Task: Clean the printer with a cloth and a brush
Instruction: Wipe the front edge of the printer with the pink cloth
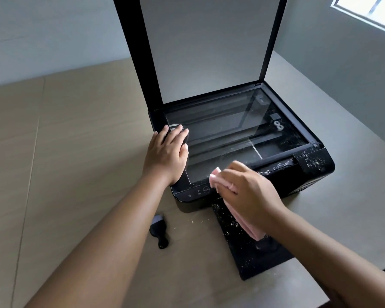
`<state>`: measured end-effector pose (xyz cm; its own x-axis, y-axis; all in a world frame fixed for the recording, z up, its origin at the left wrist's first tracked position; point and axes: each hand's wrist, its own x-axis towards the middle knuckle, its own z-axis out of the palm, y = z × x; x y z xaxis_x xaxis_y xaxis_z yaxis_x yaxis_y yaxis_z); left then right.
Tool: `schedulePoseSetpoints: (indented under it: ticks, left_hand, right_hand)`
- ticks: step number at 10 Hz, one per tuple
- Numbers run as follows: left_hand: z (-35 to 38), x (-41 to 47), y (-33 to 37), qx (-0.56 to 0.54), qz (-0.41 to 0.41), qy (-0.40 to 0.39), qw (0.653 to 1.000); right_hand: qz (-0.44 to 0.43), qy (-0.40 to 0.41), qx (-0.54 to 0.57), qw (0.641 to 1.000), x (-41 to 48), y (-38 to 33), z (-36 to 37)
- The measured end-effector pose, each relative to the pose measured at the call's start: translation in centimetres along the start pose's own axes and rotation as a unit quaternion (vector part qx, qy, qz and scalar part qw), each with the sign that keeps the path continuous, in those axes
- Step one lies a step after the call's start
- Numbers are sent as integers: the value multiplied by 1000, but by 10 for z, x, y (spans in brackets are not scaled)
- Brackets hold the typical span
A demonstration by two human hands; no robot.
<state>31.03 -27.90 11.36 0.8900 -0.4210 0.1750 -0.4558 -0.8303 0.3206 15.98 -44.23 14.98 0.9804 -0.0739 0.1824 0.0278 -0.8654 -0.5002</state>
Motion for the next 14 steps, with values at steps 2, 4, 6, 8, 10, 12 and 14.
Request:
schedulePoseSetpoints:
  ticks: [2, 4, 6, 8, 10, 12, 14]
  left_hand:
    - [-1, -1, 0, 0, 1, -1, 1000]
    - [0, 0, 0, -4, 3, 3, 1000]
    - [0, 0, -1, -3, 0, 1, 1000]
    - [1, -1, -2, -5, -1, 5, 1000]
    - [1, 2, -2, 0, 0, 1, 1000]
    - [0, 1, -1, 1, -3, -2, 1000]
    - [0, 1, -1, 4, -3, -3, 1000]
  right_hand:
    - [-13, -56, -8, 998, 22, -5, 2]
    - [0, -51, -6, 999, 26, -3, -5]
    - [4, -5, -31, 1000, 10, 2, -7]
    - [-52, -46, 16, 997, -16, -9, 5]
    - [85, 104, 169, 976, -17, 12, -9]
    - [91, 103, 28, 990, -14, 39, -19]
    - [-25, 5, 16, 1000, -32, 29, -9]
